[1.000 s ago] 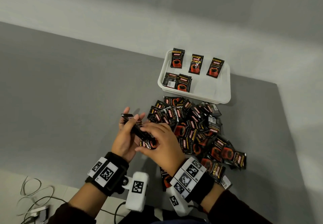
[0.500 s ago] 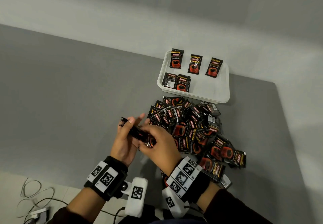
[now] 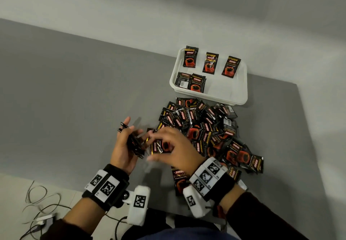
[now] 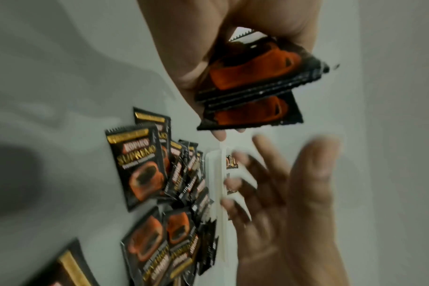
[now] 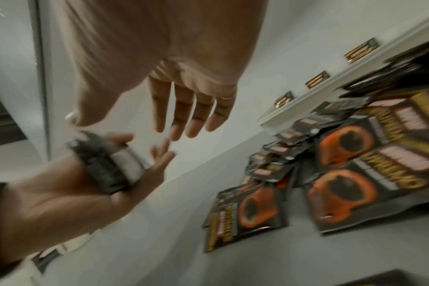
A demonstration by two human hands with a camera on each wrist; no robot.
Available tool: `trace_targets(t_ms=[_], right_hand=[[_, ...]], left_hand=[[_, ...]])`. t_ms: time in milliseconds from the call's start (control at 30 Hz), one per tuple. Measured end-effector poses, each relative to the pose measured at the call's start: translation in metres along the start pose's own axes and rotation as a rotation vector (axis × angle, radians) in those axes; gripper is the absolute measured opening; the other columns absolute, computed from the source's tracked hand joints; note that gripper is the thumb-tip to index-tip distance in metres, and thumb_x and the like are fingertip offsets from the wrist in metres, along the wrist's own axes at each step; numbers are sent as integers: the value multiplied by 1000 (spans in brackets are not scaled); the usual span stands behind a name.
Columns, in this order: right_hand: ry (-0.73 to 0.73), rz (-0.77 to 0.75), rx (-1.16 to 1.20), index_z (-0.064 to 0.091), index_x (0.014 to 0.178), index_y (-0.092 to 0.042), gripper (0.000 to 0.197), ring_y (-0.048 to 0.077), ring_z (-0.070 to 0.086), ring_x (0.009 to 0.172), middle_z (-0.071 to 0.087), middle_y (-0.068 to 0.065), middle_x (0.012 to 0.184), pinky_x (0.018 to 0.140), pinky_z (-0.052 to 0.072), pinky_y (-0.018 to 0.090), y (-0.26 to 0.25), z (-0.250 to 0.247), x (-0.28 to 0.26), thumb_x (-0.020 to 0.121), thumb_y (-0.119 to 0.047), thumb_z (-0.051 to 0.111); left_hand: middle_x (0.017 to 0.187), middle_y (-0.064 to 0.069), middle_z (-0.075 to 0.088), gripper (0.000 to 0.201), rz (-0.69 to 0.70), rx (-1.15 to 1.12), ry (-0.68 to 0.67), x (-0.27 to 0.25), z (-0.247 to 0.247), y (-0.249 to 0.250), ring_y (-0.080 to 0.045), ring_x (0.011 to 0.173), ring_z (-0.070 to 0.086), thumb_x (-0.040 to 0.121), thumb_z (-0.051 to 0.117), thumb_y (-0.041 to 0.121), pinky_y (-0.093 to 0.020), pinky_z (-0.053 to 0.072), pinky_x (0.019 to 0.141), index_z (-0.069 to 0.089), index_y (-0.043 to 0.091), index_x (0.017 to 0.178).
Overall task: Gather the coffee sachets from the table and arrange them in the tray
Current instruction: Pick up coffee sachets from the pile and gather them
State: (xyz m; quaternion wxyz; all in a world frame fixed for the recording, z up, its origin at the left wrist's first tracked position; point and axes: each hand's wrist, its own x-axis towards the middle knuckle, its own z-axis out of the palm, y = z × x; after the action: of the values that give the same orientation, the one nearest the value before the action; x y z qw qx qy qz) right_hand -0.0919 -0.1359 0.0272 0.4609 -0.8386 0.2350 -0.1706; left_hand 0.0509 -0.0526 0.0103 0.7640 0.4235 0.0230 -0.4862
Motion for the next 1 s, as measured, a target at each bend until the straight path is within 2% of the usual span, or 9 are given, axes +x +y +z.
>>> trace_targets(t_ms=[67, 133, 200, 333, 533, 633, 733, 900, 1000], right_hand=[[65, 119, -21, 61, 111, -27, 38, -6, 50, 89, 57, -16, 95, 81, 43, 11, 16, -10, 0, 76, -40, 70], [45, 253, -252, 60, 114, -21, 33, 3, 51, 100, 59, -7, 106, 90, 46, 25, 34, -14, 3, 83, -30, 67], [-44, 305, -437, 57, 121, -20, 40, 15, 46, 115, 54, -4, 122, 100, 39, 33, 45, -9, 7, 83, -29, 66], [-204, 297, -657, 48, 131, -22, 57, 24, 37, 123, 43, -3, 135, 102, 33, 44, 48, 17, 17, 79, -33, 69], [-222, 348, -743, 53, 117, -23, 48, 24, 37, 119, 45, -1, 124, 101, 30, 44, 46, 23, 27, 75, -34, 73], [-266, 349, -774, 51, 124, -22, 56, 24, 37, 122, 45, 0, 128, 103, 29, 46, 42, 21, 34, 75, -40, 72], [-322, 347, -820, 47, 130, -22, 60, 27, 34, 124, 42, 3, 132, 104, 29, 48, 37, 26, 38, 77, -35, 71], [-277, 333, -753, 54, 108, -23, 38, 25, 39, 116, 49, 1, 119, 101, 29, 46, 31, 30, 46, 74, -20, 72], [-201, 346, -605, 57, 97, -22, 21, 24, 49, 107, 62, -2, 102, 97, 27, 41, 24, 26, 49, 79, -24, 68]], left_hand=[[79, -6, 57, 24, -26, -7, -1, 0, -7, 4, -26, 72, 70, 95, 39, 19, -41, 59, 70, 48, 25, 116], [86, -8, 57, 19, -66, -21, -10, 0, -13, 8, -28, 76, 69, 95, 38, 19, -42, 58, 74, 50, 24, 108], [91, -10, 59, 18, -103, -34, -28, 0, -20, 9, -28, 81, 69, 95, 37, 19, -43, 57, 76, 51, 23, 106], [95, -11, 62, 19, -139, -44, -42, 0, -30, 10, -29, 87, 68, 94, 39, 21, -44, 57, 80, 50, 21, 109], [90, -10, 69, 18, -134, -74, -29, 0, -42, 14, -31, 90, 69, 93, 40, 21, -44, 57, 78, 50, 20, 108], [89, -10, 70, 16, -120, -94, -7, 1, -48, 17, -31, 89, 69, 93, 41, 20, -44, 58, 75, 50, 19, 107], [92, -10, 68, 17, -120, -99, 5, 2, -54, 19, -32, 91, 69, 92, 42, 21, -46, 57, 79, 49, 19, 108], [92, -10, 71, 16, -115, -105, -30, 6, -56, 23, -33, 95, 68, 91, 43, 21, -45, 57, 76, 49, 19, 105], [94, -10, 71, 15, -115, -105, -28, 8, -56, 27, -33, 97, 67, 92, 42, 19, -46, 56, 80, 49, 20, 105]])
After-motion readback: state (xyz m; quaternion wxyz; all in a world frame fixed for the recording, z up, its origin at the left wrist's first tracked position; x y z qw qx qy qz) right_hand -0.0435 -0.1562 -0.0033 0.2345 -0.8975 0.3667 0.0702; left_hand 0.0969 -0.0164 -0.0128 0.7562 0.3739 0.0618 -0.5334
